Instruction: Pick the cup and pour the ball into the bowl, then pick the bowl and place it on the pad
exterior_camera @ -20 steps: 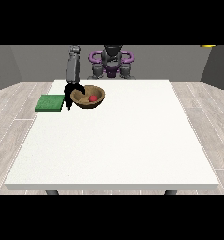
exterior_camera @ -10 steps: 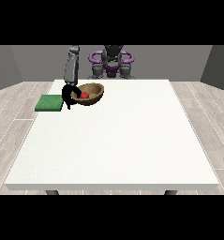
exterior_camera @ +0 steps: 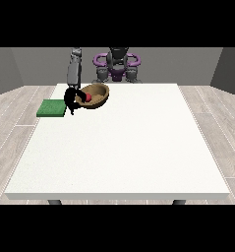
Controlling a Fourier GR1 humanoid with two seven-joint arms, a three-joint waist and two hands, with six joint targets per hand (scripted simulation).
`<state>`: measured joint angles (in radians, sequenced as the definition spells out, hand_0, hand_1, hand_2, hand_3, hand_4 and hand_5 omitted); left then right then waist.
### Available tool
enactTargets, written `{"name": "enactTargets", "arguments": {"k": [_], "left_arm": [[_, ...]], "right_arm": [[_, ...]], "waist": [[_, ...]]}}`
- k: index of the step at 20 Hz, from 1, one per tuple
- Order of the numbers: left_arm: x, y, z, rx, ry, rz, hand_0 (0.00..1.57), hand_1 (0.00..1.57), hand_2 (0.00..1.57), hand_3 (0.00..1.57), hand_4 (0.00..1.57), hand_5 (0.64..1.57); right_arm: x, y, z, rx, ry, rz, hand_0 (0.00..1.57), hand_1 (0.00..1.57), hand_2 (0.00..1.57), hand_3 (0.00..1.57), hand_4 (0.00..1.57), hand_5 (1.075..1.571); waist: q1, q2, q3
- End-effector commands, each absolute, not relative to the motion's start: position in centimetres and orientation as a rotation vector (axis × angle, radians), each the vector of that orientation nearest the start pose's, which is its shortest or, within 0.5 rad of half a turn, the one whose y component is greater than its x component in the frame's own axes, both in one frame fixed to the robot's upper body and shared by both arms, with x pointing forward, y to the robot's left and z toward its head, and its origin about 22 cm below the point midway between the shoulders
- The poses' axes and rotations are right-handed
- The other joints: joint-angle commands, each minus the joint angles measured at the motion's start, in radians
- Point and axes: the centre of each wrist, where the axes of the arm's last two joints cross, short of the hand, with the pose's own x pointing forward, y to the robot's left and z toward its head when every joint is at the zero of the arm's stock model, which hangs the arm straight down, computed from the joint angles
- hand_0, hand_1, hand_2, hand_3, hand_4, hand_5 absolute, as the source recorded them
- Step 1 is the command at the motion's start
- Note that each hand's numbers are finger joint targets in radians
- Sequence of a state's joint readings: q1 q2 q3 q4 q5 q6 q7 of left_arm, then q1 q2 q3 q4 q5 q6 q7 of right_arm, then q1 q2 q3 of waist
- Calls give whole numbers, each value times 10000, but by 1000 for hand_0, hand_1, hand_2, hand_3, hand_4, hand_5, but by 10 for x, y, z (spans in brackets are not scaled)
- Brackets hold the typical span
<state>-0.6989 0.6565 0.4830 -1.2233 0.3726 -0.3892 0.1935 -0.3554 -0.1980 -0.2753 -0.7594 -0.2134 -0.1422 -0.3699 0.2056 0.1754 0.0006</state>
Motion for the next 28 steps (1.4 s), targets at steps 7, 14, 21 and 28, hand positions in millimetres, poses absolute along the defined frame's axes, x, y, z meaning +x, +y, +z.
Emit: {"name": "enactTargets", "arguments": {"k": [7,14,21,28], "left_arm": [[328,461,236,1426,-18991,-445,0,0,0,0,1204,1537],[306,502,207,1770,-18277,25,0,0,0,0,1205,1545],[310,493,200,1707,-19033,-384,0,0,0,0,1211,1554],[307,500,203,1854,-19200,-420,0,0,0,0,1208,1553]], "right_arm": [[314,-424,18,-5615,-12589,-1271,1571,1571,1571,828,1041,1559],[323,-457,83,-5554,-12070,-1300,1571,1571,1571,671,1067,1566],[326,-473,93,-5717,-12944,-1586,1571,1571,1571,532,1099,1564],[340,-441,64,-4797,-12948,-2294,1571,1571,1571,444,1060,1569]], "waist": [[-1219,-246,-42],[-1767,-746,-15],[-1422,391,0],[-1414,319,-3]]}}
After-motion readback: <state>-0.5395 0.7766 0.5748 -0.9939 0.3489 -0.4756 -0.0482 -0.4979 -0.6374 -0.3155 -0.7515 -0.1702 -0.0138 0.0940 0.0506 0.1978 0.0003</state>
